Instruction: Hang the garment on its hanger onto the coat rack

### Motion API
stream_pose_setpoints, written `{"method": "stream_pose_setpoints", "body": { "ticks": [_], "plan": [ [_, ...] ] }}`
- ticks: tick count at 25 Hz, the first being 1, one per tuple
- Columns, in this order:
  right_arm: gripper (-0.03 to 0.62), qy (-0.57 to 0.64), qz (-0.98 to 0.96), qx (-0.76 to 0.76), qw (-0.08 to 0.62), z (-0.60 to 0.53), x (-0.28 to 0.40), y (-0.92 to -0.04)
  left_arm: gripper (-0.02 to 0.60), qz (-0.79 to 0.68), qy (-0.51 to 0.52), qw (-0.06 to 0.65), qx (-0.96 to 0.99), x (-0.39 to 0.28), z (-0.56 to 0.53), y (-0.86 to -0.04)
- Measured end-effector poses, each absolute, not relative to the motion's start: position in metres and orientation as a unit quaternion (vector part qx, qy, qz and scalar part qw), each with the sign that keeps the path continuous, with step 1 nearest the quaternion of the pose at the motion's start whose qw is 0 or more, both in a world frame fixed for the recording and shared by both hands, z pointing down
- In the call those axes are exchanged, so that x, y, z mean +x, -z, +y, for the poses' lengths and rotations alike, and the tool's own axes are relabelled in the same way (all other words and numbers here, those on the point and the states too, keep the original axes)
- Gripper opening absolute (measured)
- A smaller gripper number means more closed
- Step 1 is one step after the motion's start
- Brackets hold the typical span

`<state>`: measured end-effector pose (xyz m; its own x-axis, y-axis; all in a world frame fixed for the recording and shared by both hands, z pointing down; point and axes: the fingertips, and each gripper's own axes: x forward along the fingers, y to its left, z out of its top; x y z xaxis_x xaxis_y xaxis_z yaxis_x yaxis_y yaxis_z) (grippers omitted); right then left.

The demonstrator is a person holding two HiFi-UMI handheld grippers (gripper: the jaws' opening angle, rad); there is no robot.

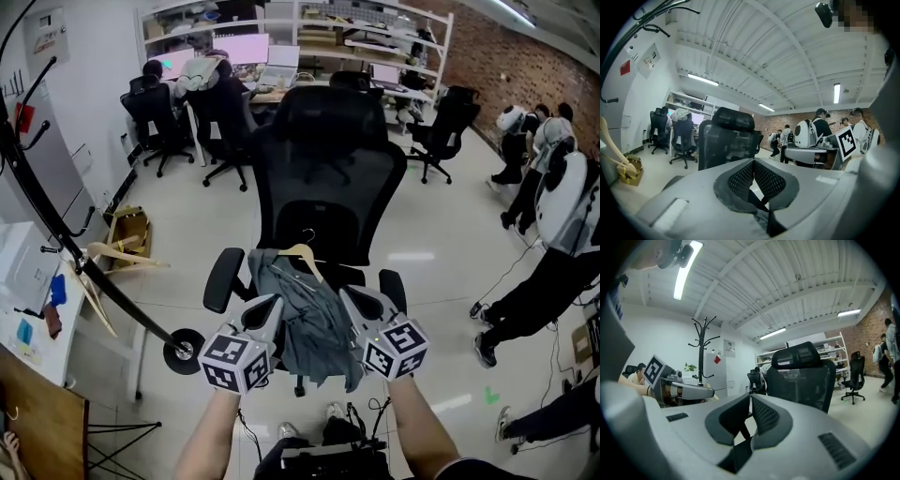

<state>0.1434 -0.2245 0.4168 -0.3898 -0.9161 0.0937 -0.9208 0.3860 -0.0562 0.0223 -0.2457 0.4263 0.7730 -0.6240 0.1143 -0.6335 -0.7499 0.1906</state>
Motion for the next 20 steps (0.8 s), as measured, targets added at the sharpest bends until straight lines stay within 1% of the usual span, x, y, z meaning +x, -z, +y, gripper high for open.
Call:
{"method": "stream_pose_setpoints", "body": {
  "ticks": [2, 11, 12, 13, 14, 18, 19, 20],
  "plan": [
    [0.038, -0.054, -0.838, 0.542, 0.025, -0.236, 0.144, -0.421, 0.000, -0.345, -0.021, 0.114, 0.931, 0.024, -0.253, -0.430],
    [0.038, -0.091, -0.865, 0.492, 0.044, -0.283, 0.154, -0.451, 0.000, -0.380, -0.039, 0.137, 0.914, 0.046, -0.281, -0.456],
    [0.036, -0.102, -0.871, 0.478, 0.050, -0.284, 0.154, -0.458, 0.000, -0.381, -0.042, 0.141, 0.913, 0.049, -0.283, -0.460],
    [0.010, -0.112, -0.875, 0.467, 0.054, -0.285, 0.155, -0.466, 0.000, -0.381, -0.046, 0.144, 0.912, 0.053, -0.285, -0.464],
    [0.004, -0.120, -0.877, 0.462, 0.058, -0.287, 0.157, -0.474, 0.000, -0.381, -0.050, 0.148, 0.911, 0.057, -0.287, -0.470],
    [0.000, -0.134, -0.874, 0.459, 0.087, -0.302, 0.171, -0.511, 0.000, -0.388, -0.059, 0.160, 0.906, 0.072, -0.299, -0.495],
    [0.032, -0.139, -0.873, 0.457, 0.098, -0.305, 0.174, -0.523, 0.000, -0.391, -0.059, 0.165, 0.903, 0.075, -0.302, -0.503],
    [0.034, -0.143, -0.872, 0.456, 0.108, -0.309, 0.176, -0.537, 0.000, -0.396, -0.059, 0.170, 0.900, 0.078, -0.305, -0.513]
  ]
}}
